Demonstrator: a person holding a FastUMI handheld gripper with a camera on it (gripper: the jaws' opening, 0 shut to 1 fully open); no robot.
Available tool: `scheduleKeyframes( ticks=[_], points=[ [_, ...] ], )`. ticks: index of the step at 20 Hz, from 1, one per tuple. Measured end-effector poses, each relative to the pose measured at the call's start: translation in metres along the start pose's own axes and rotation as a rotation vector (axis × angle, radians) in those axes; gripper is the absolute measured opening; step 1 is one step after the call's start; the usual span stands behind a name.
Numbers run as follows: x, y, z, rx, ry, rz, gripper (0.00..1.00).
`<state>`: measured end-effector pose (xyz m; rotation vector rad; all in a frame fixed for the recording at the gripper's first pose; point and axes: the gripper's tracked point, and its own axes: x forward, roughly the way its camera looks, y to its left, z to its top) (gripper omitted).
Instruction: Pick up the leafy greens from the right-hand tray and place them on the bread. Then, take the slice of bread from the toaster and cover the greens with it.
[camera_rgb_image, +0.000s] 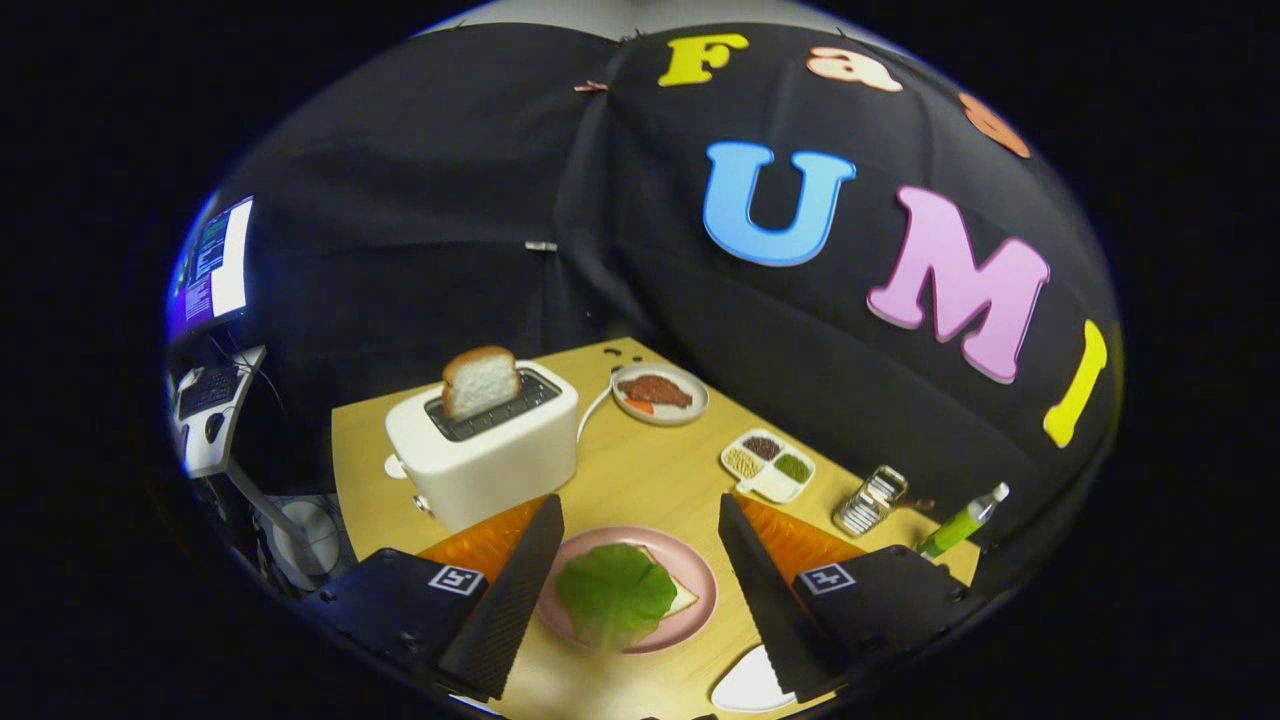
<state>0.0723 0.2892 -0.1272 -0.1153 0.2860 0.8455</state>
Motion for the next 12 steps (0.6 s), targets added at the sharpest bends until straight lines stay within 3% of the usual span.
scheduleKeyframes(
  ticks=[5,12],
  points=[
    [-0.024,0.038,0.089,-0.107,-0.191,0.025,0.97],
    [-0.02,0.065,0.152,-0.006,-0.25,0.051,0.97]
  ],
)
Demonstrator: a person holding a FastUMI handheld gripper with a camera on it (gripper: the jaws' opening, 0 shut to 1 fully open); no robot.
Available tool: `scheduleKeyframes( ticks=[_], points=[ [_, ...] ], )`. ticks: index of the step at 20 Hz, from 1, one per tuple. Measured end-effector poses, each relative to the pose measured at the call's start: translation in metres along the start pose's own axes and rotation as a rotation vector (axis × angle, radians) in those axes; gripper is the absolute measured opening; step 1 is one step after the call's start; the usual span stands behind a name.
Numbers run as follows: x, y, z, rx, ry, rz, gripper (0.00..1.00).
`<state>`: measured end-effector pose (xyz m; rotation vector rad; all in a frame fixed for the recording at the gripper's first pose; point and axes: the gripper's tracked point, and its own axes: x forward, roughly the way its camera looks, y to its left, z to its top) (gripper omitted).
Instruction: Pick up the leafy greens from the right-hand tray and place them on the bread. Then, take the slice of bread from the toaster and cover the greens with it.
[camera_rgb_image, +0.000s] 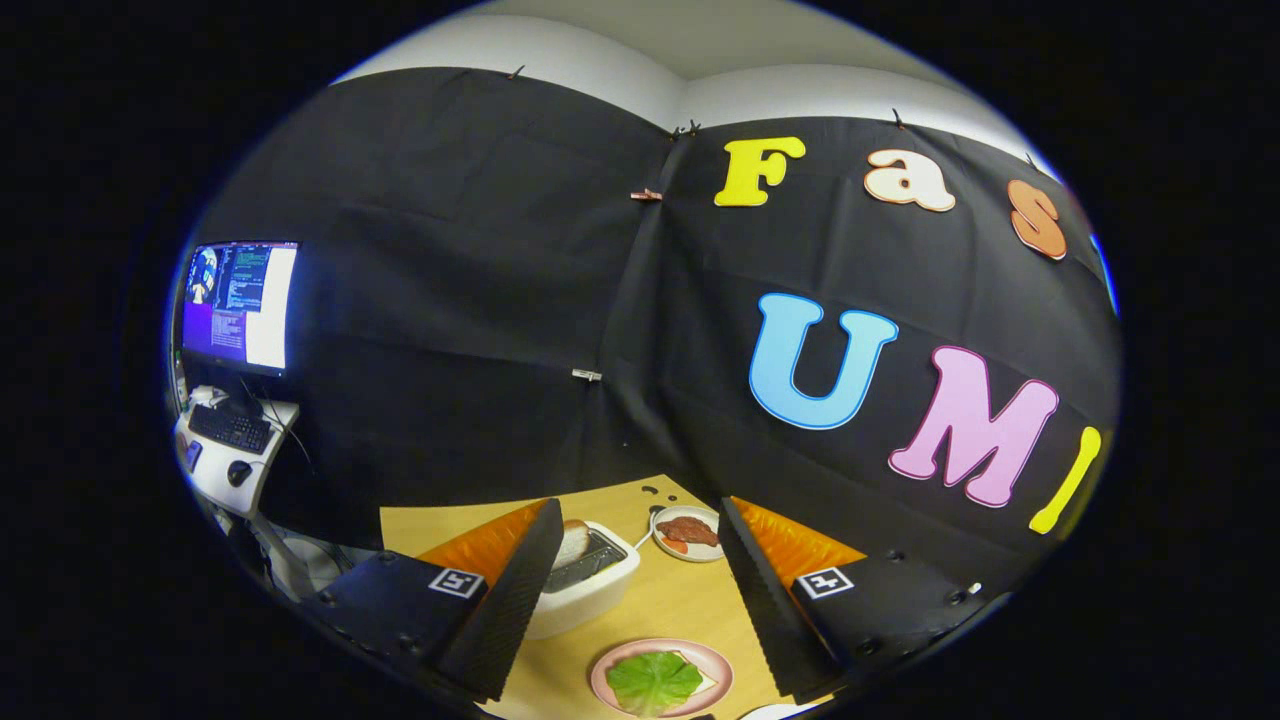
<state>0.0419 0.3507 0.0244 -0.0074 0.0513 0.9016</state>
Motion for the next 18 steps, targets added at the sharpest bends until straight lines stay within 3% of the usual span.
scheduleKeyframes(
  ticks=[3,7,13,18],
  points=[
    [0.019,0.007,0.007,0.047,0.003,-0.001,0.97],
    [0.05,0.02,-0.02,0.138,0.089,0.007,0.96],
    [0.104,0.056,-0.079,0.386,0.279,0.055,0.97],
    [0.148,0.077,-0.126,0.613,0.414,0.043,0.97]
  ],
)
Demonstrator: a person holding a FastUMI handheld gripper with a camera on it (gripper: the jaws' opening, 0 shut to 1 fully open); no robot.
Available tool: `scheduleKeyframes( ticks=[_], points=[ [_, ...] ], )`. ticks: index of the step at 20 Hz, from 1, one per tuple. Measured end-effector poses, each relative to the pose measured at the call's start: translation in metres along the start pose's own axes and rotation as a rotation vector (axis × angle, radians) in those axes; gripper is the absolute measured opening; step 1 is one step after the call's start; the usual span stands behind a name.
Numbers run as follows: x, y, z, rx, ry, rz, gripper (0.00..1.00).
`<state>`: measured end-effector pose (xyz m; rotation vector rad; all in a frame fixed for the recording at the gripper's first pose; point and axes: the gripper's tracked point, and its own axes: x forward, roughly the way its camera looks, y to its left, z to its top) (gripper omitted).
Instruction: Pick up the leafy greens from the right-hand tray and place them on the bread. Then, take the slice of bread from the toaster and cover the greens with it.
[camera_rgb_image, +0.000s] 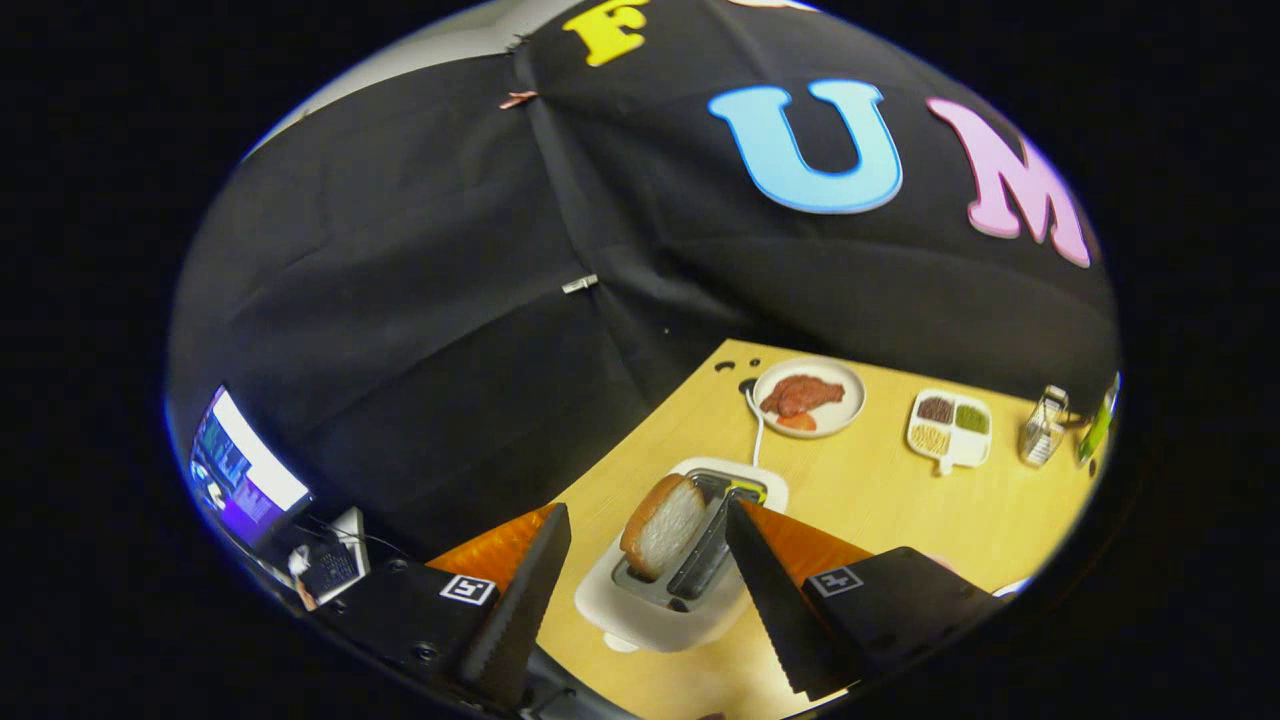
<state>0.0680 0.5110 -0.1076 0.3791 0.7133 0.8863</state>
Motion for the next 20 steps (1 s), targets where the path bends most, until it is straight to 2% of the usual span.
scheduleKeyframes(
  ticks=[5,9,11,14,15,17,20],
  points=[
    [0.053,-0.006,-0.028,0.175,0.092,-0.022,0.96],
    [0.081,-0.021,-0.046,0.235,0.136,-0.083,0.93],
    [0.083,-0.031,-0.05,0.217,0.143,-0.12,0.8],
    [0.077,-0.044,-0.055,0.2,0.158,-0.145,0.38],
    [0.08,-0.04,-0.047,0.221,0.155,-0.124,0.24],
    [0.076,-0.035,-0.043,0.232,0.15,-0.119,0.15],
    [0.068,-0.032,-0.039,0.216,0.135,-0.115,0.15]
  ],
)
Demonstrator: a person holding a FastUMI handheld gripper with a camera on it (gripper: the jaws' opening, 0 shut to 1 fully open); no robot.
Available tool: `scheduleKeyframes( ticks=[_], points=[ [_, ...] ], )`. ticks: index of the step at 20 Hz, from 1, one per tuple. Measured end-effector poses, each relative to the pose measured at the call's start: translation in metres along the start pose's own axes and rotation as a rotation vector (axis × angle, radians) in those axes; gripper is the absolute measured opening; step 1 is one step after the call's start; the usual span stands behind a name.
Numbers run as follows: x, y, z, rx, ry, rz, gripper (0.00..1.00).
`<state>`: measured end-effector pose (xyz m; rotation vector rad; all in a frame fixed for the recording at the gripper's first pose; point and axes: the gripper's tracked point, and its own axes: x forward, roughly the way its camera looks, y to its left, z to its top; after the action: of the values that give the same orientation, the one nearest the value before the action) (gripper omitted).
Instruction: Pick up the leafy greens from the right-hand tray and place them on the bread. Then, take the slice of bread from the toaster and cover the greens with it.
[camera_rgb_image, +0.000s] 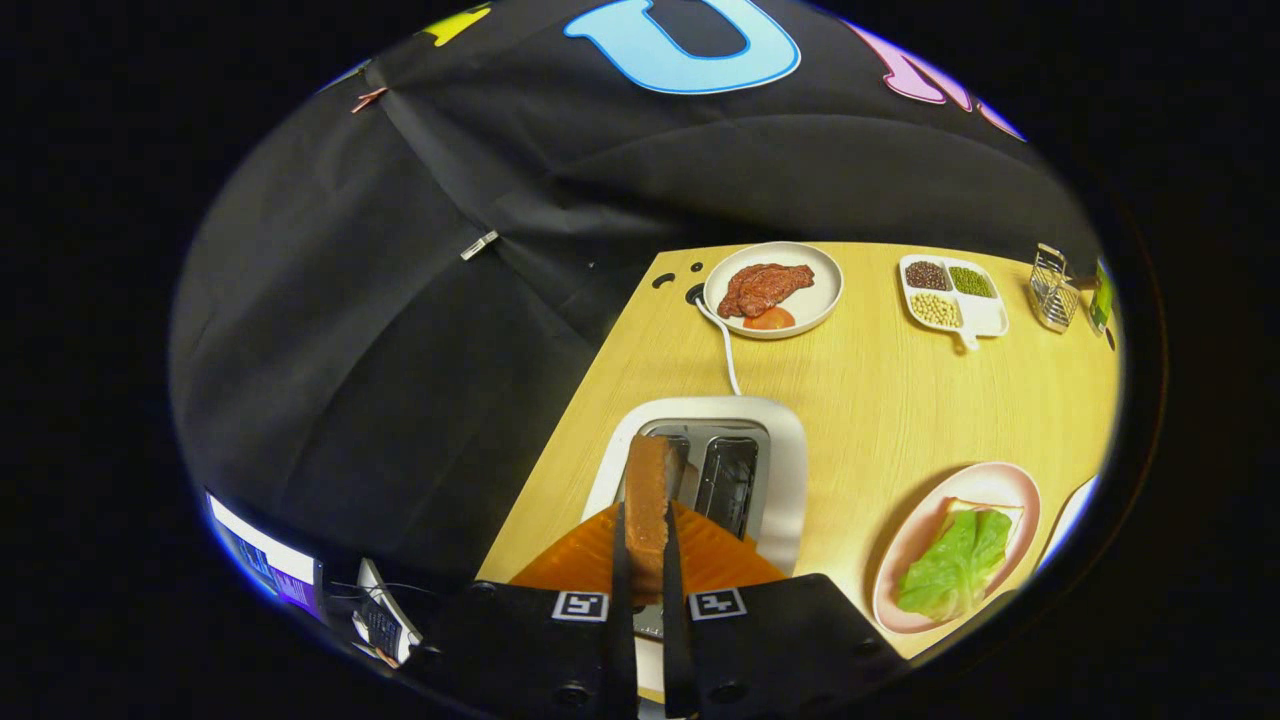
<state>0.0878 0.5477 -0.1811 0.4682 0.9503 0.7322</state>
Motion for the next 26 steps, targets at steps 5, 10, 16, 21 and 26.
scheduleKeyframes(
  ticks=[5,10,16,21,26],
  points=[
    [-0.031,0.008,0.022,-0.012,-0.07,0.022,0.15],
    [-0.079,0.01,0.05,-0.024,-0.153,0.053,0.14],
    [-0.146,-0.003,0.061,-0.058,-0.232,0.081,0.15],
    [-0.187,-0.065,0.064,-0.053,-0.286,0.01,0.14],
    [-0.205,-0.15,0.056,0.003,-0.297,-0.099,0.15]
  ],
)
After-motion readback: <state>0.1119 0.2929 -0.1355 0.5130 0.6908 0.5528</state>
